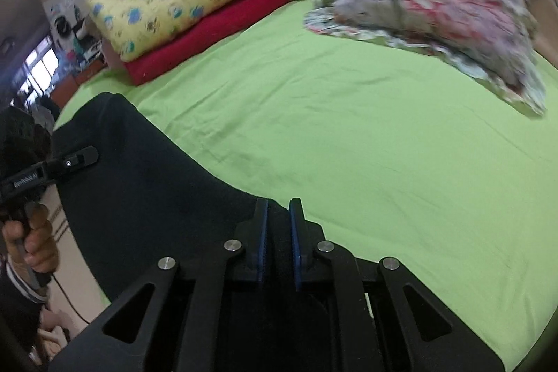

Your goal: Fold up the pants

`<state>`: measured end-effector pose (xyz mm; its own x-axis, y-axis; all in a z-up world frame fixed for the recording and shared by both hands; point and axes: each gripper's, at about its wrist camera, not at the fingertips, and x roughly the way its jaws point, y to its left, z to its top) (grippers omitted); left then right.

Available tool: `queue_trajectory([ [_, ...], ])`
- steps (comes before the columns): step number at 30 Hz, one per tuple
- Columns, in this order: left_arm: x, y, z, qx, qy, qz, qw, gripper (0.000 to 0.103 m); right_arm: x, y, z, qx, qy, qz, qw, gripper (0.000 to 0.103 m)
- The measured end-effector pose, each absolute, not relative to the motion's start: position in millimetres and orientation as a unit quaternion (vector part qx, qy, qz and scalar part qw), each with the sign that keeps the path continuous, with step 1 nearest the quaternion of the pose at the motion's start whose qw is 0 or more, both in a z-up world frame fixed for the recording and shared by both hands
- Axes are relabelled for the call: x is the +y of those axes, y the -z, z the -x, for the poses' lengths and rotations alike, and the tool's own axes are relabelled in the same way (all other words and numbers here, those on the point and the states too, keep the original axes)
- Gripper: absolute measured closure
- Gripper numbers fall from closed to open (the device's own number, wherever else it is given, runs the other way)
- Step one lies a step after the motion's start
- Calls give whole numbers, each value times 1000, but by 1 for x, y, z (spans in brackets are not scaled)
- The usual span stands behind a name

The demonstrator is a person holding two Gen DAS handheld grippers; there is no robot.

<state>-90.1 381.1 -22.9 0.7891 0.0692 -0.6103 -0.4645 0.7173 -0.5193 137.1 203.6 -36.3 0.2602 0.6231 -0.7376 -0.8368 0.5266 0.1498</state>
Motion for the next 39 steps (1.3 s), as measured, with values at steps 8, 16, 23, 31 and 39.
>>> queue_trajectory([
  [8,383,22,110,285,-194,344,873,43,185,30,-141,412,-462,62,783,60],
  [16,363,-35,104,242,-170,320,900,32,80,-6,-126,370,-435,-30,820,40],
  [23,299,-49,40,274,-66,272,920,32,-8,-14,-102,357,-382,-77,849,40],
  [31,194,-43,-46,334,64,215,916,30,-94,-4,-80,360,-306,-124,873,40],
  [39,88,-40,-107,376,169,144,900,29,-162,12,-60,357,-236,-171,887,40],
])
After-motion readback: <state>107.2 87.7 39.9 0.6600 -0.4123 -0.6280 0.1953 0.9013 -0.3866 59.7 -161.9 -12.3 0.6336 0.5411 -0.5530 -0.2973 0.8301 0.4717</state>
